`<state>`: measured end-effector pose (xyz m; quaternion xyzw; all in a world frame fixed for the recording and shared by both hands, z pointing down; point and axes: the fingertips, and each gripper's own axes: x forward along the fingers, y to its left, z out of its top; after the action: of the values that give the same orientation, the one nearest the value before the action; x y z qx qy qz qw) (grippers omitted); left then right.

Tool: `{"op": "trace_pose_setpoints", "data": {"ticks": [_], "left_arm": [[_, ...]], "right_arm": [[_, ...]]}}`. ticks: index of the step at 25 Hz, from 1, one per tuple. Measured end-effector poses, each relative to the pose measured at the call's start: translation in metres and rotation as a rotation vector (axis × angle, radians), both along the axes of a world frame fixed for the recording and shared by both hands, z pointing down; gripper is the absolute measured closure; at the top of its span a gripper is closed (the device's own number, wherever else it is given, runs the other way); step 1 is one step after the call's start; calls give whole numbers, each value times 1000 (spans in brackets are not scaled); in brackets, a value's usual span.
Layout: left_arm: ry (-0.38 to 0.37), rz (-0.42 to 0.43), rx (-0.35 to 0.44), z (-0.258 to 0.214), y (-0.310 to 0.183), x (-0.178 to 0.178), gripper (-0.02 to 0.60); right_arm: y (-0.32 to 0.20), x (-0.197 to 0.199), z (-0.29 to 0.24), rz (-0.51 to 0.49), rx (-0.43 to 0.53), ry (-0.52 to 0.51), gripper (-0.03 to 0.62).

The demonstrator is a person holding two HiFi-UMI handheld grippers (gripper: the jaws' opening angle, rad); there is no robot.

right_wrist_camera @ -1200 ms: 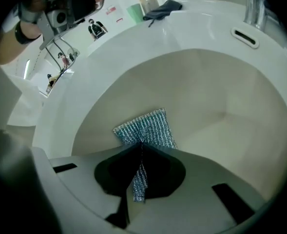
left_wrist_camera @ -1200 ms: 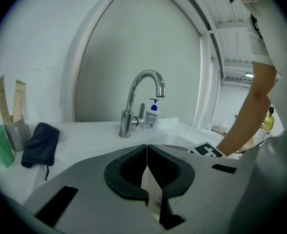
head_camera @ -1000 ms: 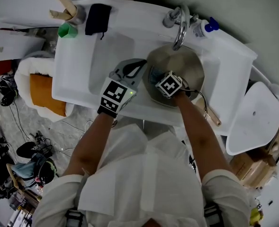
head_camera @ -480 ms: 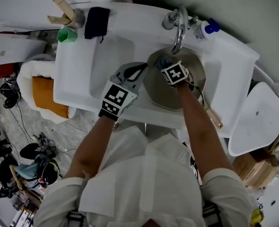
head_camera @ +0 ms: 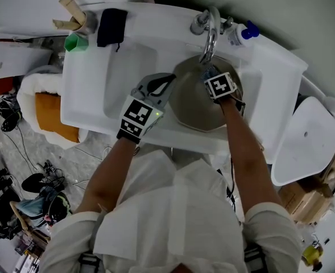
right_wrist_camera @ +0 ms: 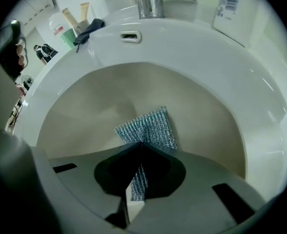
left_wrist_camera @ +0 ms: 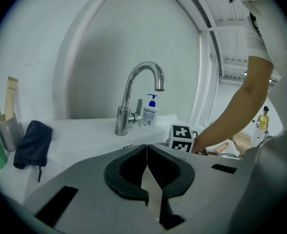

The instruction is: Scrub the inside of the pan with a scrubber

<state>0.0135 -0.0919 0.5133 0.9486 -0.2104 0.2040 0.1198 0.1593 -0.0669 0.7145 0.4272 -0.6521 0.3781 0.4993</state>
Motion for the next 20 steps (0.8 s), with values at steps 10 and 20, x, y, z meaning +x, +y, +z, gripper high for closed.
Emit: {"op": "trace_pose_setpoints", "data": {"ticks": [10,20], "left_arm": [[20,-9,6,-4,0,0,565],[20,-14,6,-6,6,-4,565]], "right_arm": [[54,1,-1,-10,-157,-19,580],[98,-52,1,-123,-272,-122,580]]}}
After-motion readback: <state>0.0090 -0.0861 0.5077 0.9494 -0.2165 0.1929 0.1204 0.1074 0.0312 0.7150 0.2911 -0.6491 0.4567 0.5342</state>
